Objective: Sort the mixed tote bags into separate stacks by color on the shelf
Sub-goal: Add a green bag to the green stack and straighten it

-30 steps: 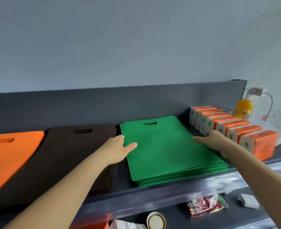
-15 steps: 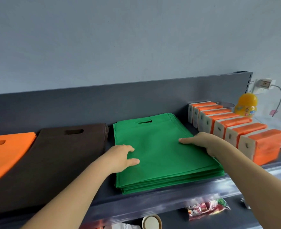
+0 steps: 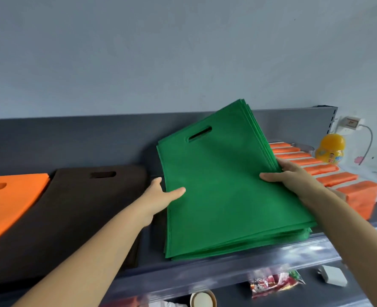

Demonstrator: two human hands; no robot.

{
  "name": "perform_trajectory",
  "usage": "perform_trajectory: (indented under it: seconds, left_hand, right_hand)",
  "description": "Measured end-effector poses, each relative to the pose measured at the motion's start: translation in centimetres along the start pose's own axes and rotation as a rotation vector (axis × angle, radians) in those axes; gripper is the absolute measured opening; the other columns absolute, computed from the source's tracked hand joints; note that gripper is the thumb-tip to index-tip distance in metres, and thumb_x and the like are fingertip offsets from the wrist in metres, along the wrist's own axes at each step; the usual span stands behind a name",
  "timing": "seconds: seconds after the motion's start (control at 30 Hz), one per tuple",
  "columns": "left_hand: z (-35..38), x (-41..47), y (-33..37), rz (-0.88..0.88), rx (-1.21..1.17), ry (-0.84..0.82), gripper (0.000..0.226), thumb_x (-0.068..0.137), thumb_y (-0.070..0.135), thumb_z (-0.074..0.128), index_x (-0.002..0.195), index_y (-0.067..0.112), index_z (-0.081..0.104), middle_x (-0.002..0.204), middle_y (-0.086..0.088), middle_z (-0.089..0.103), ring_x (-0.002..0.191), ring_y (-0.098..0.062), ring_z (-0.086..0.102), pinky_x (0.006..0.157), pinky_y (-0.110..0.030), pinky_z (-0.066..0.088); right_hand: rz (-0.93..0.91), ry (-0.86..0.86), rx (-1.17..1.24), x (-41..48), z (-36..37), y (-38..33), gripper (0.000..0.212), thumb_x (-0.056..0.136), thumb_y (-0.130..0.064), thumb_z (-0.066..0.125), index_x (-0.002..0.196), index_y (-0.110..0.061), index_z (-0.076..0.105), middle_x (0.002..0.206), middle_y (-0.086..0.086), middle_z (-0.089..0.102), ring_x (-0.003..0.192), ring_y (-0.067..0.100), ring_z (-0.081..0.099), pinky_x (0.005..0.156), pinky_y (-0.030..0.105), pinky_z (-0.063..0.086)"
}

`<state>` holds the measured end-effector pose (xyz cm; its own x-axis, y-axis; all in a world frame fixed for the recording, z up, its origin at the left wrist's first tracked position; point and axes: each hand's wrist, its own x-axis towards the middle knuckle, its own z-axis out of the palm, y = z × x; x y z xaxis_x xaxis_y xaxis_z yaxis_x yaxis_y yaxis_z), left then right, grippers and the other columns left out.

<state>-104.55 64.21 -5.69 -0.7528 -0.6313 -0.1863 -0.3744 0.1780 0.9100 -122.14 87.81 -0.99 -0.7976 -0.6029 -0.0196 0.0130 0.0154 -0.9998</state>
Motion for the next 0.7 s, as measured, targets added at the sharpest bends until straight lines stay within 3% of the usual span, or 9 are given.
perform_trajectory:
  seconds: [0.07, 0.17, 0.23, 0.33, 0.4, 0.5, 0.7]
  left_hand:
    - [-0.6, 0.6, 0.6, -0.113, -0.334, -0.023, 0.125, 0.030, 0.065, 0.087, 0.137, 0.018, 0.043, 0.140, -0.007, 0.046, 0.124, -0.027, 0.048, 0.104, -0.046, 0.038]
    - [-1.4, -0.2, 2.5, -0.094, -0.500, -0.066, 0.101, 0.039, 0.059, 0.088, 0.128, 0.025, 0.054, 0.134, -0.001, 0.050, 0.124, -0.028, 0.048, 0.106, -0.052, 0.035]
    - [-2.0, -0.5, 3.8, 0.025, -0.487, -0.054, 0.070, 0.057, 0.041, 0.087, 0.117, 0.024, 0.054, 0.127, 0.003, 0.054, 0.117, -0.026, 0.054, 0.098, -0.052, 0.043]
    - [-2.3, -1.1, 5.8, 0.239, -0.448, 0.002, 0.041, 0.079, 0.019, 0.073, 0.117, 0.024, 0.056, 0.114, 0.002, 0.066, 0.102, -0.020, 0.064, 0.087, -0.042, 0.052]
    - [-2.2, -1.4, 6.8, 0.395, -0.371, 0.108, 0.035, 0.085, 0.017, 0.068, 0.115, 0.028, 0.054, 0.112, 0.008, 0.065, 0.104, -0.012, 0.061, 0.095, -0.036, 0.046]
    - [-1.9, -1.8, 7.7, 0.538, -0.334, 0.216, 0.026, 0.088, 0.018, 0.065, 0.107, 0.033, 0.056, 0.110, 0.014, 0.064, 0.103, -0.005, 0.060, 0.092, -0.028, 0.045]
    - [-1.7, -1.7, 7.0, 0.610, -0.372, 0.246, 0.024, 0.085, 0.014, 0.068, 0.100, 0.031, 0.060, 0.101, 0.014, 0.069, 0.095, -0.002, 0.064, 0.080, -0.019, 0.048]
  right_hand:
    - [-0.068, -0.028, 0.107, -0.9, -0.1, -0.7, 0.034, 0.082, 0.010, 0.057, 0.103, -0.016, 0.064, 0.084, 0.008, 0.074, 0.064, 0.023, 0.071, 0.051, 0.031, 0.057]
    - [-0.136, -0.068, 0.206, -1.7, 0.1, -1.1, 0.034, 0.083, 0.009, 0.055, 0.104, -0.016, 0.065, 0.091, 0.011, 0.074, 0.068, 0.023, 0.071, 0.059, 0.036, 0.059]
    - [-0.183, -0.078, 0.187, -1.9, 0.3, -1.2, 0.034, 0.083, 0.008, 0.055, 0.107, -0.015, 0.064, 0.097, 0.011, 0.072, 0.073, 0.022, 0.071, 0.066, 0.038, 0.060]
    - [-0.267, -0.055, 0.146, -1.7, 0.9, -1.4, 0.034, 0.085, 0.007, 0.055, 0.110, -0.016, 0.062, 0.102, 0.008, 0.072, 0.083, 0.022, 0.070, 0.070, 0.036, 0.060]
    - [-0.337, -0.023, 0.146, -1.5, 1.5, -1.6, 0.034, 0.087, 0.007, 0.054, 0.107, -0.020, 0.062, 0.099, 0.002, 0.073, 0.087, 0.021, 0.070, 0.070, 0.034, 0.059]
    - [-0.391, -0.039, 0.222, -1.4, 2.5, -2.3, 0.035, 0.088, 0.008, 0.051, 0.105, -0.021, 0.061, 0.095, -0.003, 0.074, 0.086, 0.017, 0.070, 0.067, 0.030, 0.058]
    - [-0.294, -0.170, 0.289, -1.1, 2.8, -2.0, 0.037, 0.070, 0.003, 0.065, 0.103, -0.013, 0.065, 0.099, 0.006, 0.073, 0.089, 0.025, 0.070, 0.066, 0.032, 0.058]
